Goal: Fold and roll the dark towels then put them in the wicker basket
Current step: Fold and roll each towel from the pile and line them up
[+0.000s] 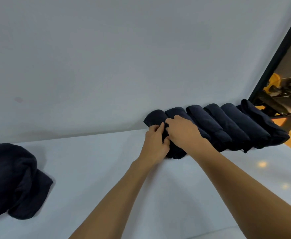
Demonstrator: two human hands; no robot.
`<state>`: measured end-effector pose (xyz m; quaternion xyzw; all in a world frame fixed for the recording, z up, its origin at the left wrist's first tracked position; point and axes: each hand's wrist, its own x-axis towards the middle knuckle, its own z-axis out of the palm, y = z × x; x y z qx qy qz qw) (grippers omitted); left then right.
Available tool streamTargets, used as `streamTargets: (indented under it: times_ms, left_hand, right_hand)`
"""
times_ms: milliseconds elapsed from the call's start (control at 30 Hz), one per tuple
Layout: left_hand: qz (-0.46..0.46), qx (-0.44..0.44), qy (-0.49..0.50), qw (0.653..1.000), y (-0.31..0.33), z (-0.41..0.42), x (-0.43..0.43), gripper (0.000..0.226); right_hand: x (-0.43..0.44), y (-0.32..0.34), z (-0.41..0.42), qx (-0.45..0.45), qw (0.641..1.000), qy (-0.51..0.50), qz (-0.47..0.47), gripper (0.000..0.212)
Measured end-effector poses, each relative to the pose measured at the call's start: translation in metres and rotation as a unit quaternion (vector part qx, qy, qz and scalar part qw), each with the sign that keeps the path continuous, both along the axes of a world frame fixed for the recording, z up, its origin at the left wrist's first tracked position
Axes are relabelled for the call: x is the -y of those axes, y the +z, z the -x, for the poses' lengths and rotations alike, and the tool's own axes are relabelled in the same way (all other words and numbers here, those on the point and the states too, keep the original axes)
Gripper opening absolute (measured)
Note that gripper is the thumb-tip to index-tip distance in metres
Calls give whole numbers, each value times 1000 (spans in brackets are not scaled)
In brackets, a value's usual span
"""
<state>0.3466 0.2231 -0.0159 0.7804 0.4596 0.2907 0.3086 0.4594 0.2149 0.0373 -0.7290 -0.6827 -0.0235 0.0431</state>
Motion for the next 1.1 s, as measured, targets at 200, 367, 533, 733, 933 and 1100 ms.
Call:
streamTargets:
  times_ms: [200,367,533,733,933,1100]
  left_hand:
    - [18,38,6,999,-4,4,10,34]
    - [24,-64,-1,998,11,16,23,16]
    - [28,-58,74,995,39,81,56,35]
    - [-15,-287,311,906,34,226,104,28]
    - [-57,-382,325,863,2,288,131,20]
    - [-86,-397,272,872,5,311,123,18]
  right_hand:
    - [5,-7,1,38,999,-24,-10,30]
    - [12,-7,22,100,993,-32,-52,32]
    - [25,-5,80,68,987,99,-109,43]
    - [60,-20,205,-177,936,299,49,32]
    - [72,-44,295,-108,923,364,62,23]
    - [59,-44,304,-43,927,373,19,12]
